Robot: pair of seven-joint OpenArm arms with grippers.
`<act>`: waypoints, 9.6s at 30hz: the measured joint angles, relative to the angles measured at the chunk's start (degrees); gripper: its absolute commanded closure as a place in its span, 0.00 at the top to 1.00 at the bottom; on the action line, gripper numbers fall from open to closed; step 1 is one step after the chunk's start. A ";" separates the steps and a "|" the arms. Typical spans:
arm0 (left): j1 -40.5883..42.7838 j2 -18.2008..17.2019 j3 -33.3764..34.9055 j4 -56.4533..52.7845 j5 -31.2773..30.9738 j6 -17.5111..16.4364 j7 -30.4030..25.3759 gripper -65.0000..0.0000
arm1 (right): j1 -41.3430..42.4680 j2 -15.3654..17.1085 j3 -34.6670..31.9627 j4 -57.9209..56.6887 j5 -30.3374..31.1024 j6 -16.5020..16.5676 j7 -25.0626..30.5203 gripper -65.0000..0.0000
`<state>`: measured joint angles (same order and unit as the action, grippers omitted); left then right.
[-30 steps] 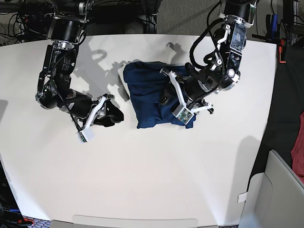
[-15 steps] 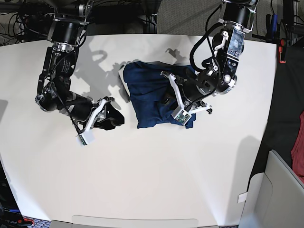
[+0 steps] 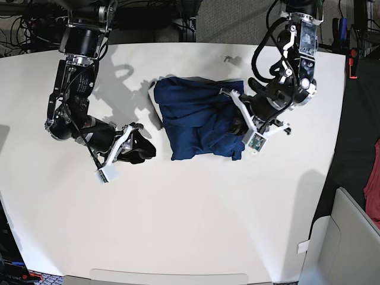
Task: Fold the T-shirt properly
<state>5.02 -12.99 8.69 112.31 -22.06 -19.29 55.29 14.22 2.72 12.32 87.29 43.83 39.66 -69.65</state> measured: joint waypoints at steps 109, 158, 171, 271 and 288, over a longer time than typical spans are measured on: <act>15.61 2.84 5.42 5.29 30.42 7.63 -7.52 0.09 | 0.87 -0.68 -0.28 -1.97 0.46 0.00 2.43 0.37; -4.59 1.07 24.96 -8.70 34.99 8.41 -10.56 0.31 | 1.01 -0.20 -0.07 -1.92 0.48 0.00 2.43 0.37; -4.20 1.07 24.79 -5.97 37.68 8.22 -7.15 0.05 | 1.03 -0.20 -0.07 -1.92 0.48 0.00 2.43 0.37; 8.57 9.16 12.33 -7.58 41.00 8.63 -5.97 0.01 | 16.81 -1.57 -48.24 -20.70 -24.68 -0.02 8.44 0.10; 0.09 2.84 14.97 -10.21 40.94 8.17 -8.48 0.01 | 5.31 5.07 -34.95 -2.80 -25.70 0.04 -1.27 0.09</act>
<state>5.10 -10.15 23.66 102.10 18.87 -11.11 46.81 19.53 7.79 -22.63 84.49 18.13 39.70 -70.91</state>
